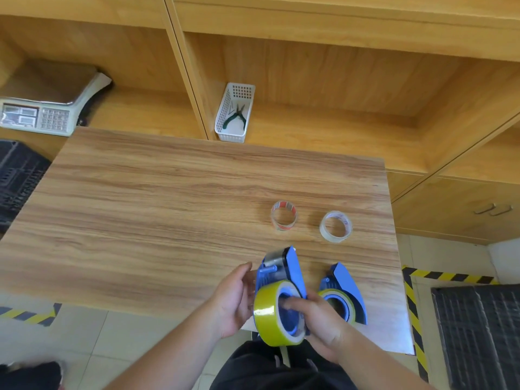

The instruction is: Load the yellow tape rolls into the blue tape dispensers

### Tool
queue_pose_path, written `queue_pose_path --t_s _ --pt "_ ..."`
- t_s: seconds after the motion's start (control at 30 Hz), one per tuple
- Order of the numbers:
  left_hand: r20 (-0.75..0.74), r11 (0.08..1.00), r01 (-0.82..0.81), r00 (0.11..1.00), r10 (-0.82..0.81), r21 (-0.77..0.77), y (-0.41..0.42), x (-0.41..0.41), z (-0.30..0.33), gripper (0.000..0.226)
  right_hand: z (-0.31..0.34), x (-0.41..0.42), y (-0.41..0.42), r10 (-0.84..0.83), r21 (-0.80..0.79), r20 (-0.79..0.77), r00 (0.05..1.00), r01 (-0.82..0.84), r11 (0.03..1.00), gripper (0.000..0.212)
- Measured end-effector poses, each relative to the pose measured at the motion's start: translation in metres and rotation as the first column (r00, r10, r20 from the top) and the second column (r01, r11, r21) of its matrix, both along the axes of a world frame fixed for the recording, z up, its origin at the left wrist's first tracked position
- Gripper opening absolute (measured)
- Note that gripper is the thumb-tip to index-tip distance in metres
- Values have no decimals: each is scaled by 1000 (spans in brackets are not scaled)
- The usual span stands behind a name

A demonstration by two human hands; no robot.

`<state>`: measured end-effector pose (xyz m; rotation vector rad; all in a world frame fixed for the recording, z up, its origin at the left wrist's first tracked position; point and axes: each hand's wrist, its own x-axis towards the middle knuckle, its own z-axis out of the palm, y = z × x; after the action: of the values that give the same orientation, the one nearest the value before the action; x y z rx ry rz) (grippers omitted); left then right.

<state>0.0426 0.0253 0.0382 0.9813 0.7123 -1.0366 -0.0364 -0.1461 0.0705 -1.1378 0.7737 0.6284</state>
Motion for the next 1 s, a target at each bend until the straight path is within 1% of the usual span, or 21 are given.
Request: queue_pose_path --t_s 0.07,0.1,0.13,0.2,0.27,0.33,0.4,0.43,0.53,0.57,0.7,0.87,1.0 --pt "72 983 -5 997 -8 185 9 -5 -14 41 -12 0 1 47 -102 -30 998 -49 994 22" --pt "91 969 -6 996 -17 245 14 -8 -19 31 -18 0 1 77 -148 -35 996 -81 986 21" --pt "103 958 -10 995 -21 287 19 -11 -22 24 -26 0 1 103 -196 -42 994 -109 975 19" --pt "131 943 -2 990 -45 334 29 -16 -26 17 -42 0 3 131 -280 -66 989 -144 949 17" --pt "164 948 36 982 -92 317 34 -23 -26 15 -55 1 4 151 -356 -87 985 -173 918 18" --pt "164 948 88 976 -143 306 34 -28 -26 18 -65 4 7 172 -424 -112 979 -203 882 21" --pt "161 936 124 969 -185 328 33 -31 -26 19 -75 9 9 200 -474 -139 970 -242 847 23" --pt "157 930 131 968 -195 344 32 -32 -26 19 -79 11 10 225 -500 -147 963 -269 823 26" --pt "133 921 146 969 -206 361 31 -33 -30 20 -94 18 12 341 -583 -174 924 -376 720 46" --pt "125 921 164 967 -220 354 31 -33 -32 22 -100 20 13 371 -595 -188 909 -406 694 48" --pt "100 924 217 961 -259 313 31 -31 -37 29 -102 29 18 452 -621 -212 866 -477 622 45" --pt "71 935 211 968 -240 283 32 -29 -47 30 -111 36 23 469 -643 -209 858 -482 595 57" --pt "65 935 227 965 -253 273 32 -29 -52 30 -117 37 28 472 -667 -210 856 -478 571 58"
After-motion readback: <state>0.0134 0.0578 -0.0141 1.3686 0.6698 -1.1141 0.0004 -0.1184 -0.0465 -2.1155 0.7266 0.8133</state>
